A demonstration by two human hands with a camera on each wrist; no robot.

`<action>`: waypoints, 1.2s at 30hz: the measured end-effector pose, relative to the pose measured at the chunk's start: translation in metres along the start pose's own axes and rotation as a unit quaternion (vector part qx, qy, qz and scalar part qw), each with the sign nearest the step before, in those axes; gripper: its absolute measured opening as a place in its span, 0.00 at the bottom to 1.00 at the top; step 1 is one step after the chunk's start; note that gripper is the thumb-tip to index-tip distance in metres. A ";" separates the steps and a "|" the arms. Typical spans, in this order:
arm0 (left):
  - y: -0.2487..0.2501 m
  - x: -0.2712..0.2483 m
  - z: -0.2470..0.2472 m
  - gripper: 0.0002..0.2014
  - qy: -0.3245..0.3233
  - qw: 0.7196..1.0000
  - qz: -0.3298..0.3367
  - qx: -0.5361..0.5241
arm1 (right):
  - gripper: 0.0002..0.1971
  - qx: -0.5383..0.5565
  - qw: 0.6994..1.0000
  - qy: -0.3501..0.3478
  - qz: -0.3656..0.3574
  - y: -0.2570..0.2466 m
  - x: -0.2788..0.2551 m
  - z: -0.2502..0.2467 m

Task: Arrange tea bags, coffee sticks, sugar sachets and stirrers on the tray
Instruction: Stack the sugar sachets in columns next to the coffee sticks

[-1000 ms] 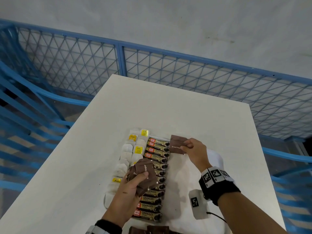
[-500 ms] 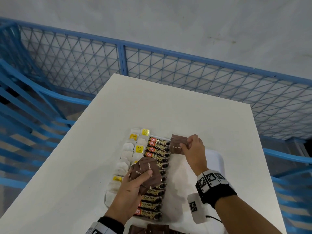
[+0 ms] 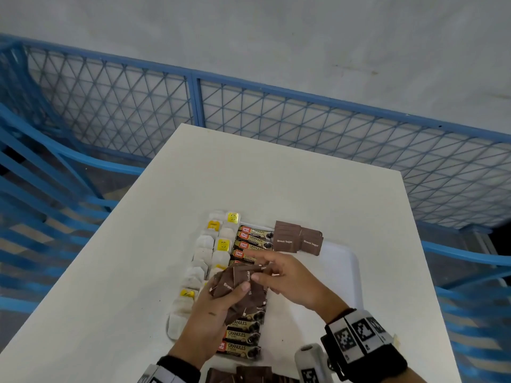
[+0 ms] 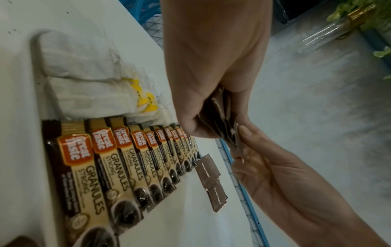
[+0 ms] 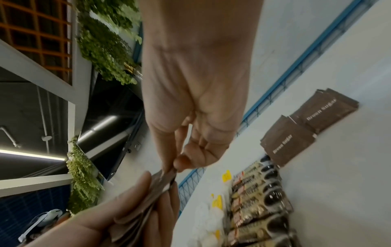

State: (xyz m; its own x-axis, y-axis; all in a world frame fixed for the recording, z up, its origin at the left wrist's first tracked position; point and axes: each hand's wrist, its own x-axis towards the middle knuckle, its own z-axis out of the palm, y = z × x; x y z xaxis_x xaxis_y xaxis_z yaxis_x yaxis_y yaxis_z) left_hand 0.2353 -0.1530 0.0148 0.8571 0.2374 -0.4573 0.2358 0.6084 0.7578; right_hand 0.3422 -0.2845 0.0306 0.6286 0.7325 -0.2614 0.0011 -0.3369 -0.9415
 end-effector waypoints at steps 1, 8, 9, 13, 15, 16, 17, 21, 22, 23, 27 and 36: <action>0.001 -0.001 0.001 0.23 -0.001 1.000 -0.001 -0.010 | 0.21 -0.012 1.000 -0.008 0.000 -0.001 -0.001 -0.001; 0.003 0.001 0.002 0.15 0.028 0.998 -0.016 -0.058 | 0.06 0.065 0.995 -0.002 0.080 0.004 -0.015 -0.017; 0.004 0.001 0.002 0.13 0.041 0.997 -0.021 -0.067 | 0.05 0.088 0.992 0.015 0.088 0.007 -0.017 -0.020; 0.008 0.000 0.005 0.10 0.069 0.992 -0.051 -0.095 | 0.04 0.115 0.977 0.139 0.115 0.029 -0.016 -0.038; 0.008 -0.001 0.006 0.08 0.071 0.991 -0.054 -0.103 | 0.06 0.077 0.964 0.219 0.130 0.046 -0.013 -0.049; 0.009 -0.001 0.007 0.08 0.071 0.990 -0.055 -0.110 | 0.07 0.064 0.954 0.259 0.136 0.054 -0.011 -0.054; 0.011 -0.003 0.008 0.09 0.070 0.989 -0.056 -0.119 | 0.08 0.052 0.943 0.295 0.143 0.062 -0.010 -0.060; 0.013 -0.006 0.008 0.10 0.066 0.989 -0.059 -0.121 | 0.06 0.012 0.913 0.369 0.172 0.085 -0.005 -0.082; 0.012 -0.006 0.007 0.11 0.066 0.989 -0.059 -0.119 | 0.06 0.001 0.911 0.374 0.176 0.089 -0.005 -0.086; 0.012 -0.006 0.008 0.11 0.064 0.989 -0.059 -0.116 | 0.06 -0.010 0.908 0.377 0.182 0.092 -0.004 -0.089; 0.013 -0.008 0.009 0.12 0.043 0.993 -0.049 -0.101 | 0.07 -0.038 0.903 0.381 0.194 0.095 0.000 -0.096; 0.009 -0.002 0.004 0.12 0.051 0.993 -0.056 -0.085 | 0.10 -0.103 0.896 0.382 0.200 0.096 0.012 -0.091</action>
State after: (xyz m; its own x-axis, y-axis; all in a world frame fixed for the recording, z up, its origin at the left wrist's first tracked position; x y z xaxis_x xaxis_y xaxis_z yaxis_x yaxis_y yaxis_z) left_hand 0.2376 -0.1512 0.0242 0.7767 0.2320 -0.5856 0.2382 0.7525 0.6140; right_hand 0.4201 -0.3620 -0.0435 0.9600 -0.0642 -0.2727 -0.2491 -0.6411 -0.7260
